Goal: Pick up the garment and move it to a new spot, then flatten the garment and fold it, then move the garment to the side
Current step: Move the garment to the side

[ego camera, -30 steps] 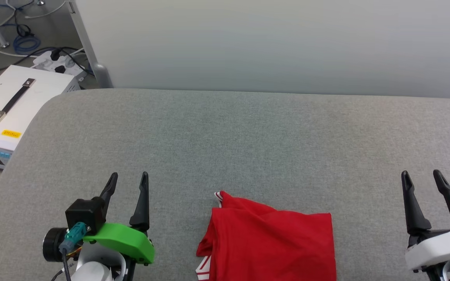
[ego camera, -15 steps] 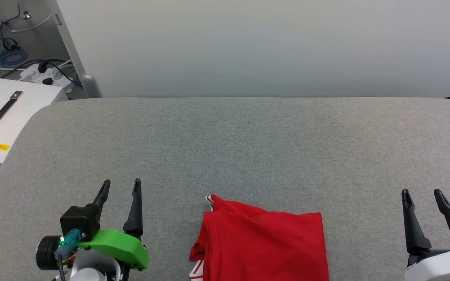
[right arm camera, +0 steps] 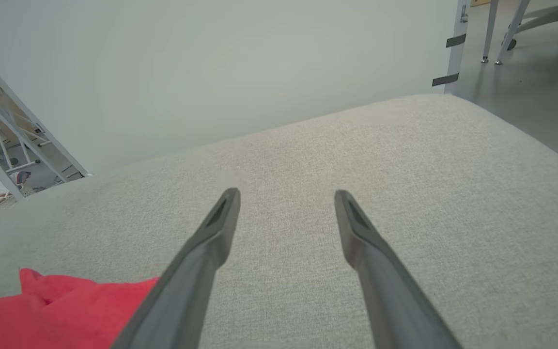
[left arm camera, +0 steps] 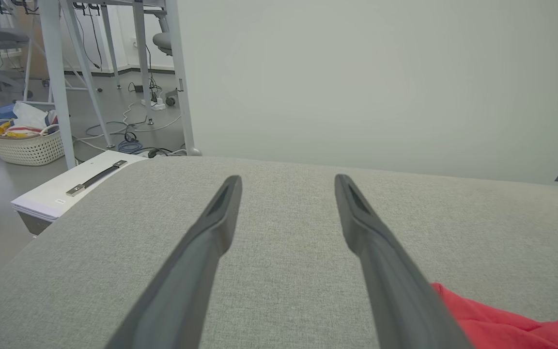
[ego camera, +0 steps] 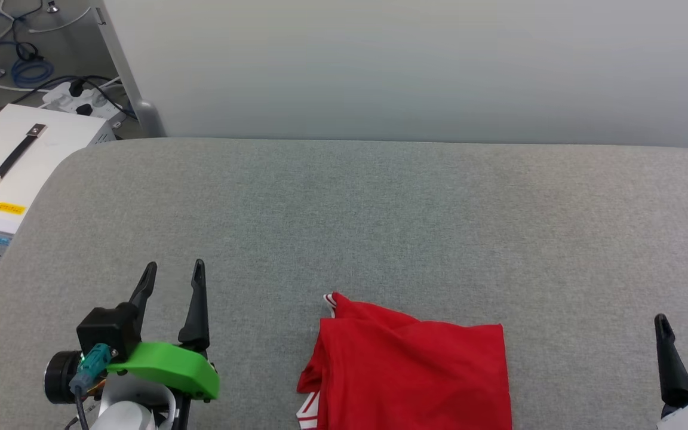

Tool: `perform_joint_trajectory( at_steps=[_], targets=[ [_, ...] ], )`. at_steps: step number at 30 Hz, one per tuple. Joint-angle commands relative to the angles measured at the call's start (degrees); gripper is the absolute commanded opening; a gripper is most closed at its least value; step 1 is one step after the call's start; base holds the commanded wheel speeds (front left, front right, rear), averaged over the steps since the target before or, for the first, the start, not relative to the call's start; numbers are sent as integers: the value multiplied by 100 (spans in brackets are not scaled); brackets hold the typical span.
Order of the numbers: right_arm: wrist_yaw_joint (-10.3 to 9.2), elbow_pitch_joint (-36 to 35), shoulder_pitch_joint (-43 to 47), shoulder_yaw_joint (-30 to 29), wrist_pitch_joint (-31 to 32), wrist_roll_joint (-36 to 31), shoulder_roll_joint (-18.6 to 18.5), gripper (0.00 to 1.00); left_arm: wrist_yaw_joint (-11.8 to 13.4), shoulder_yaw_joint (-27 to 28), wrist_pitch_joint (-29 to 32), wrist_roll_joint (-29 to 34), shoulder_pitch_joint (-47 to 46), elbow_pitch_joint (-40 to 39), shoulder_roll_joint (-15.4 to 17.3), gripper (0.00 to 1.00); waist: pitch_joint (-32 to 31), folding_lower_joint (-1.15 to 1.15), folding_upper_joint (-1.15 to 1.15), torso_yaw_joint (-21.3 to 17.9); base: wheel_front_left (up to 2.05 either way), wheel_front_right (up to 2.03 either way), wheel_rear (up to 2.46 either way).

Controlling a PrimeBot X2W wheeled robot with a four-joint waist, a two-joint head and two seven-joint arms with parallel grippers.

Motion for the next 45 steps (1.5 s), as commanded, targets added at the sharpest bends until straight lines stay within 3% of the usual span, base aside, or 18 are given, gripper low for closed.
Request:
perform_joint_trajectory(
  at_steps=[1, 5, 10, 15, 27, 28, 29, 30, 38, 45],
  targets=[
    [0, 130, 28, -15, 116, 251, -86, 100, -44, 56, -32, 104, -72, -33, -61, 100, 91, 0, 0, 97, 0, 0, 0],
    [0, 531, -55, 137, 661, 974, -333, 100, -133, 185, -33, 208, -161, -68, -194, 100, 256, 0, 0, 249, 0, 0, 0],
    [0, 807, -160, 830, 1722, 1845, -591, 100, -264, 344, -33, 374, -290, -112, -395, 100, 510, 0, 0, 478, 0, 0, 0],
    [0, 1041, -348, 1358, 2322, 2423, -688, 100, -432, 503, -33, 581, -404, -128, -624, 100, 732, 0, 0, 738, 0, 0, 0],
    [0, 1880, -836, 2025, 2596, 2951, -671, 100, -801, 805, -33, 921, -483, -3, -1006, 100, 1057, 0, 0, 1115, 0, 0, 0],
    [0, 1941, -854, 2057, 2624, 2980, -671, 93, -829, 828, -33, 947, -493, 15, -1033, 100, 1071, 0, 0, 1133, 0, 0, 0],
    [0, 1987, -863, 2078, 2647, 2998, -672, 33, -850, 850, -33, 969, -498, 29, -1053, 100, 1076, 0, 0, 1142, 0, 0, 0],
    [0, 2030, -872, 2095, 2672, 3020, -673, 0, -875, 879, -33, 995, -499, 46, -1076, 100, 1076, 0, 0, 1147, 0, 0, 0],
    [0, 1822, -945, 2179, 2609, 2862, -812, 0, -984, 1084, -34, 1188, -325, 210, -1132, 100, 719, 0, 0, 928, 0, 0, 0],
    [0, 1605, -1083, 2108, 2770, 2531, -1065, 0, -1014, 1125, -34, 1252, -109, 246, -1082, 100, 405, 0, 0, 384, 0, 0, 0]
  ],
)
